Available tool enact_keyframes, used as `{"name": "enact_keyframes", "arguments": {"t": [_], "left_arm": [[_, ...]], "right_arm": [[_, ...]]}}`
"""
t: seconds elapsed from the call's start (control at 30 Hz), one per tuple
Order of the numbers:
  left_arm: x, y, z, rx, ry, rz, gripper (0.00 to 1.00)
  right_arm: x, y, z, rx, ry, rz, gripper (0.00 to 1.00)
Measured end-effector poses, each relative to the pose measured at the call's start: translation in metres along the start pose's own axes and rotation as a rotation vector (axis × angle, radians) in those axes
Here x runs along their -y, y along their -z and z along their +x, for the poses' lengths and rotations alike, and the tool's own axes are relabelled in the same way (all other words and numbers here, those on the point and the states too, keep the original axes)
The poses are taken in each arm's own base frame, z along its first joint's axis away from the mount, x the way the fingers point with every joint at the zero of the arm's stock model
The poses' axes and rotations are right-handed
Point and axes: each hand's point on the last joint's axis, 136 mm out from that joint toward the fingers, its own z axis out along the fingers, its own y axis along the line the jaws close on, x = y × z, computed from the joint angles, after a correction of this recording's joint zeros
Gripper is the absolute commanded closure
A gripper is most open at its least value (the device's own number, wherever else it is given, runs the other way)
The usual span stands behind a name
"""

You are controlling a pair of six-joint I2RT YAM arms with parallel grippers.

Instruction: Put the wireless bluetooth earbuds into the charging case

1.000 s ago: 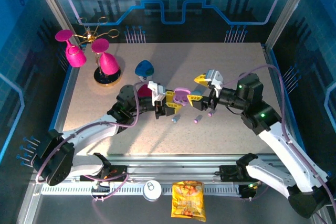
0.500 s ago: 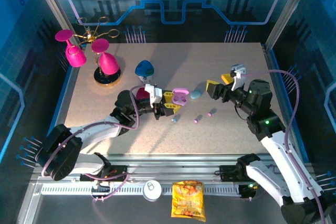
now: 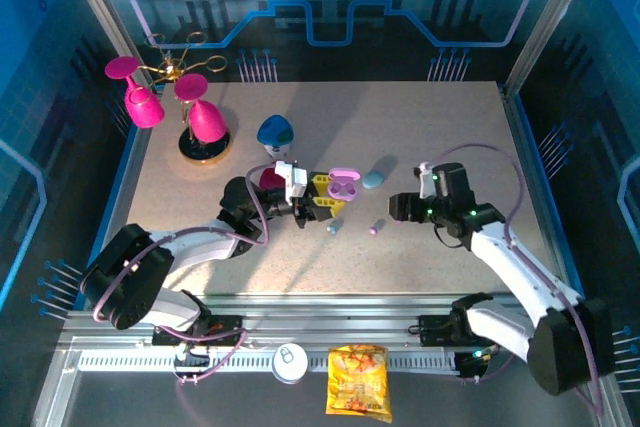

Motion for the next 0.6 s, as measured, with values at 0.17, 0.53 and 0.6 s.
{"name": "enact_keyframes", "arguments": {"t": [0.17,0.53,0.6], "left_arm": [[0.006,0.004,-0.001,-0.001,-0.001,0.004,0.68],[0.029,0.015,-0.041,0.044,-0.077,0.021,0.67],[0.031,0.016,-0.042,0.04,-0.08,0.02,0.67]], "right_arm": [[-0.021,-0.028,0.02,-0.152,0.17,0.038,0.49],[-0.044,-0.061,0.026,-0.319,0.436,0.155,0.65],[-0.045,-0.066,0.031,-0.351,0.476,0.18,0.67]]}}
